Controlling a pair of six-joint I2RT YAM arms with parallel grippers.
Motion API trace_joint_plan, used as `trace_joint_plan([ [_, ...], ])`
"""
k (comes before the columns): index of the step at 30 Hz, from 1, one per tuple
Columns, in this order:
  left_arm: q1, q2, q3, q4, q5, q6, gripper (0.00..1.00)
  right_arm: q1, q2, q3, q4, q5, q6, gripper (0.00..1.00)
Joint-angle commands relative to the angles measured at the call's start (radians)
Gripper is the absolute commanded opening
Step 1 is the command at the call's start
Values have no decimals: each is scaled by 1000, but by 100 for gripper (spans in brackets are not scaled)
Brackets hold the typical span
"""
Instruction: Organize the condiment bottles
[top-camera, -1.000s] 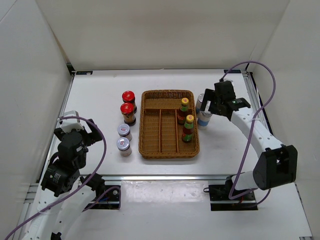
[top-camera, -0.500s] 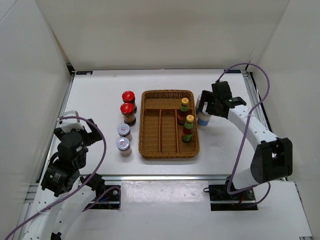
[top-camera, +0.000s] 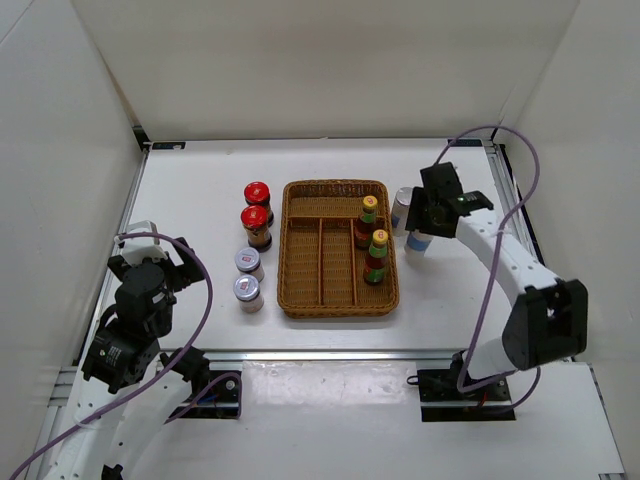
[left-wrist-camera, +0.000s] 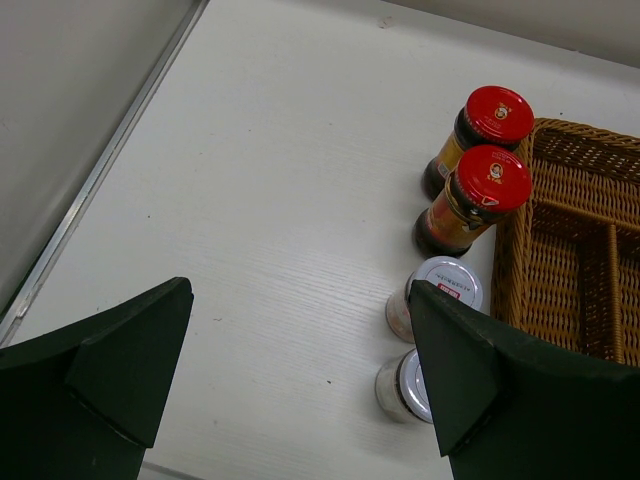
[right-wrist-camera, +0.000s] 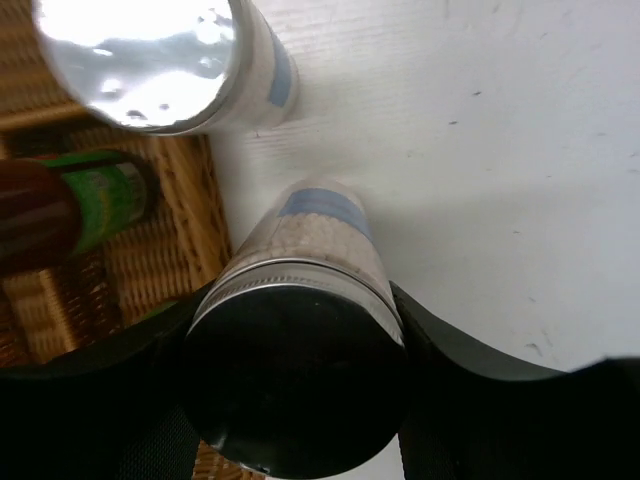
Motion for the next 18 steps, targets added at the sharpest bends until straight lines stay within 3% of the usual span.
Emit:
trace_joint_plan([
  [1,-3,-6,-7,14,2,3,100,33,-133,188,-1,115,-32,7],
  [6,-3,-15,-16,14,2,3,100,43,-60,444,-1,92,-104,0],
  [12,-3,-15,-16,14,2,3,100,43,320,884,-154,-127,-191,0],
  [14,-3,-15,-16,14,2,3,100,43,378,1001,-191,-155,-200,0],
  [18,-3,-24,-16,14,2,3,100,33,451,1023,-191,-267,-227,0],
])
